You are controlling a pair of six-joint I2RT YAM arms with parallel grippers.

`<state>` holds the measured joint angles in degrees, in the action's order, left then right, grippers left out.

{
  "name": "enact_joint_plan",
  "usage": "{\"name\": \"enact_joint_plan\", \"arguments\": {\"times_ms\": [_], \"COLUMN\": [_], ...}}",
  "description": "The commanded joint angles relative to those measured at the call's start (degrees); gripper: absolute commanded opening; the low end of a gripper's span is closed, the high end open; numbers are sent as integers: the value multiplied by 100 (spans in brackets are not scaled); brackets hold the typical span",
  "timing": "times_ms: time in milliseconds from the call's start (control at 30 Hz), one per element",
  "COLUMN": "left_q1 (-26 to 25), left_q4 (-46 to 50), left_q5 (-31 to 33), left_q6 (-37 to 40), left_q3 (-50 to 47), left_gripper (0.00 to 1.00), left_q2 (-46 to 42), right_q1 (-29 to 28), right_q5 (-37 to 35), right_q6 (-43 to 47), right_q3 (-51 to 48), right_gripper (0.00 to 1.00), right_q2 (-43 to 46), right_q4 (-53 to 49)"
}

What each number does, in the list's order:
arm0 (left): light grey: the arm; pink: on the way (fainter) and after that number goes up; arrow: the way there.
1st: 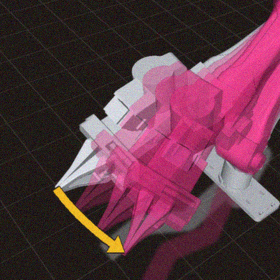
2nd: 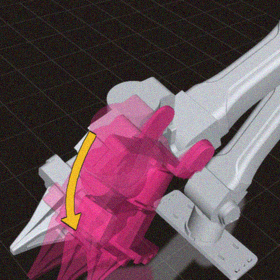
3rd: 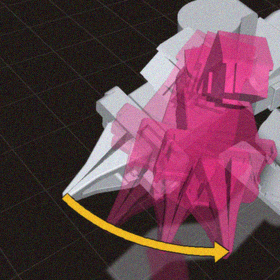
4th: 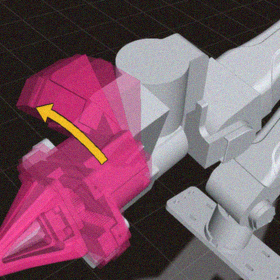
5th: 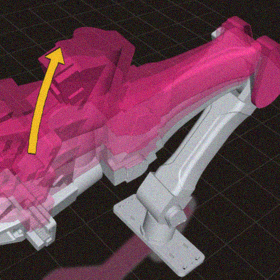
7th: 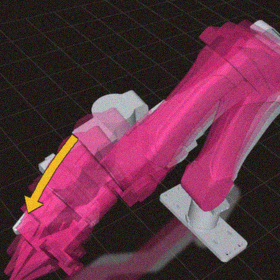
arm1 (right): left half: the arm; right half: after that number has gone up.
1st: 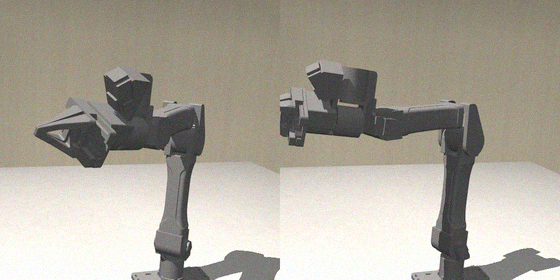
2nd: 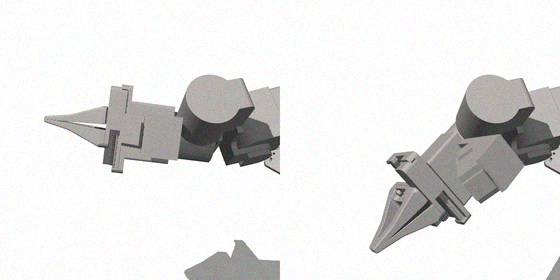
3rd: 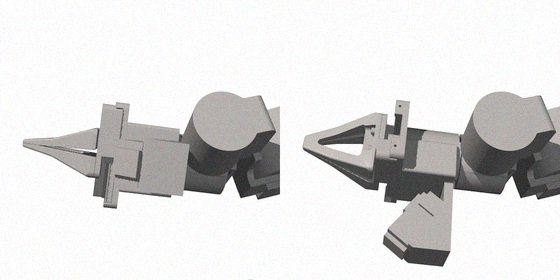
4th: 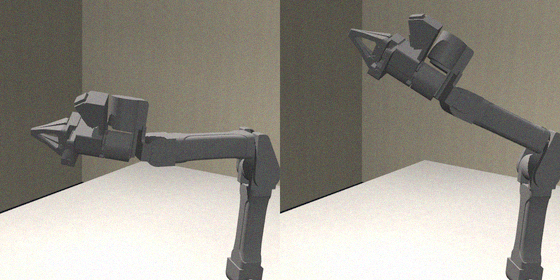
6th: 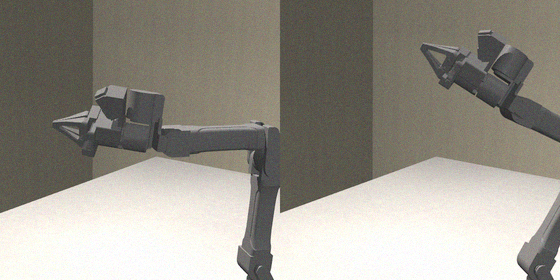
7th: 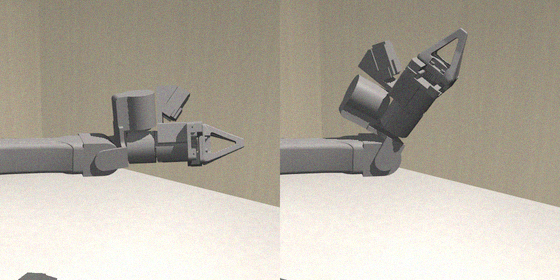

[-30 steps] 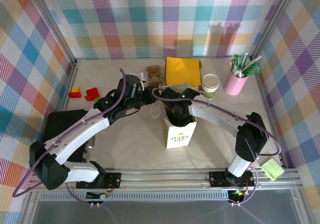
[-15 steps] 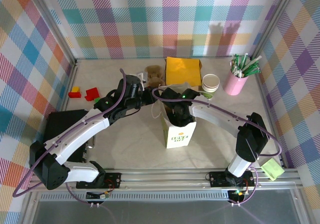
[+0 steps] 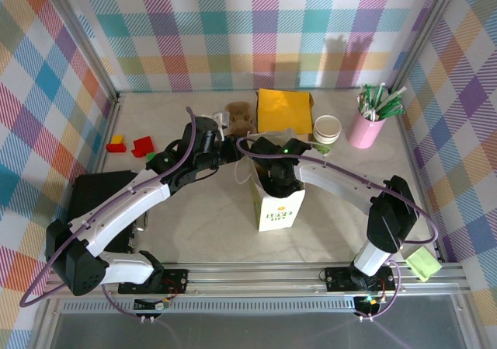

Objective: Pack the takeout coffee

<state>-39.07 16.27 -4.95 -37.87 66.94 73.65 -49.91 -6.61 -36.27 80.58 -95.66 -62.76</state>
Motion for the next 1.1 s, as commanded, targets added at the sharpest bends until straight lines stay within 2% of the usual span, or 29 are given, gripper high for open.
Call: {"name": "enact_joint_plan", "arguments": {"times_ms": [0, 200, 633, 1067], "left_q1": [40, 40, 40, 44], "left_q4": [-196, -202, -134, -81], "left_q5": [3, -14, -6, 21], "left_q6": [78, 98, 139, 166], "left_q3": [-76, -58, -138, -155], "left_gripper": [16, 16, 16, 15], "left_q2": [-62, -70, -140, -184], "right_q1": [-63, -64, -67, -67], "right_q5": [230, 143, -141, -296], "right_q6": [-67, -52, 52, 89], "right_q3": [-364, -198, 471, 958], "right_gripper": [47, 51, 74, 85], "right_q2": [-465, -402, -230, -58], "right_q4": [128, -24, -408, -692]}}
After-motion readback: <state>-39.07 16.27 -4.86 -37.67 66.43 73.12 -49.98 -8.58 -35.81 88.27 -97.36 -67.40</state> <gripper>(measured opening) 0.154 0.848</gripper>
